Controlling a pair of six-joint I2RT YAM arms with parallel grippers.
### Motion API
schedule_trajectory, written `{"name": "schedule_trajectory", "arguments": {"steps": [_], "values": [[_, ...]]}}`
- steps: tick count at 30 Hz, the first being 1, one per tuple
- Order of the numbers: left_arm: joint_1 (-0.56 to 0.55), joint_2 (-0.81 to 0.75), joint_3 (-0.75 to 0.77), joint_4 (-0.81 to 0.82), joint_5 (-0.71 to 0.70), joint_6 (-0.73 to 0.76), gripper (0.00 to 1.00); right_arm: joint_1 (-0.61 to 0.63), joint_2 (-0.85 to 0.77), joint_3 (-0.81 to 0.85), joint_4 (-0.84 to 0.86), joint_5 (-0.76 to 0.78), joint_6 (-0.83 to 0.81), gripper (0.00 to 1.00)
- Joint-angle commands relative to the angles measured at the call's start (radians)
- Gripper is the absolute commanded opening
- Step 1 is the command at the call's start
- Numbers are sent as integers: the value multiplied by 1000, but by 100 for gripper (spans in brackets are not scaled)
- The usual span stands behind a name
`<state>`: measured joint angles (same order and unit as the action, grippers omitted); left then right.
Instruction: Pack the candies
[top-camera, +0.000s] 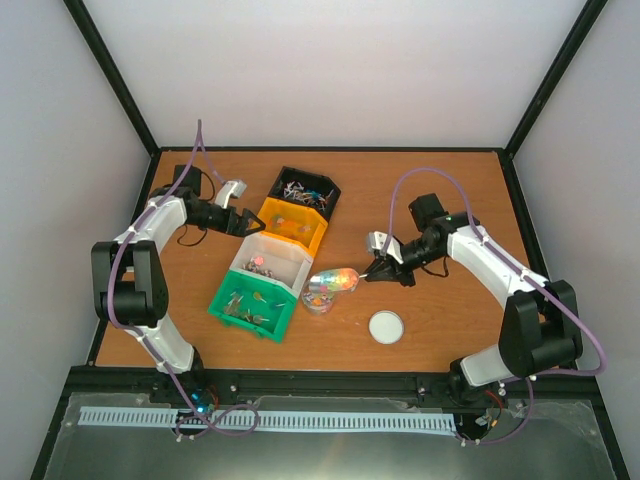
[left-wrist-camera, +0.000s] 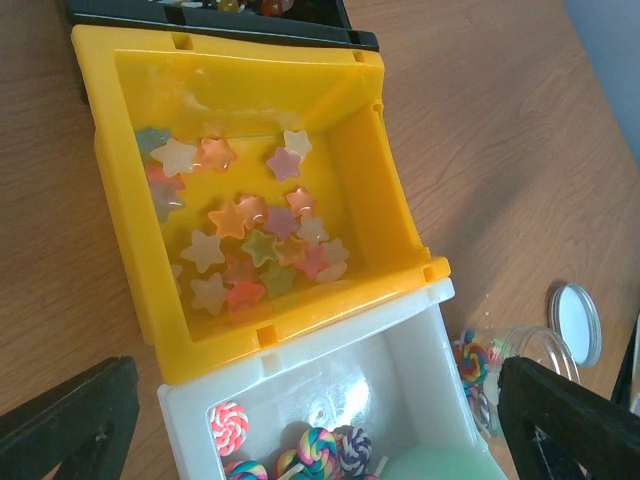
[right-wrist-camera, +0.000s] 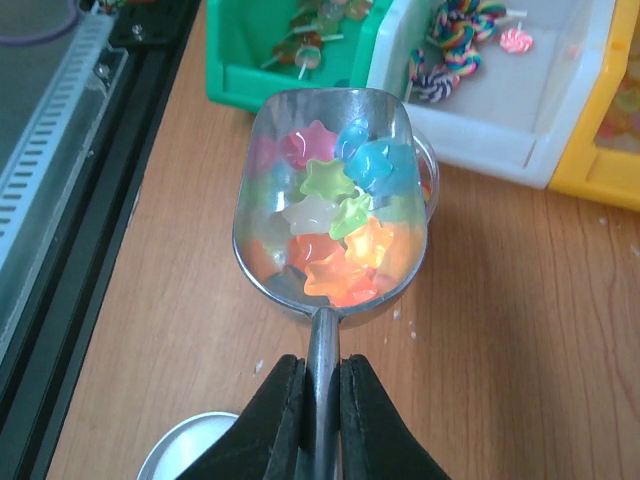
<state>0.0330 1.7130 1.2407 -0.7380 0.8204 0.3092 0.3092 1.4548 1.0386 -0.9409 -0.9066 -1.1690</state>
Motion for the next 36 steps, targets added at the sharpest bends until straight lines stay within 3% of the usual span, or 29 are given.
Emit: {"name": "schedule_trajectory", "arguments": {"steps": [1, 18, 36], "values": [[5, -19, 17, 22, 19, -15, 100, -5, -20, 8, -37, 78, -42, 3], [5, -15, 10, 12, -5, 11, 100, 61, -10, 85, -71, 314, 11, 3], [6, -251, -153, -143, -368, 326, 100, 187, 4, 160, -107, 505, 88, 3]]}}
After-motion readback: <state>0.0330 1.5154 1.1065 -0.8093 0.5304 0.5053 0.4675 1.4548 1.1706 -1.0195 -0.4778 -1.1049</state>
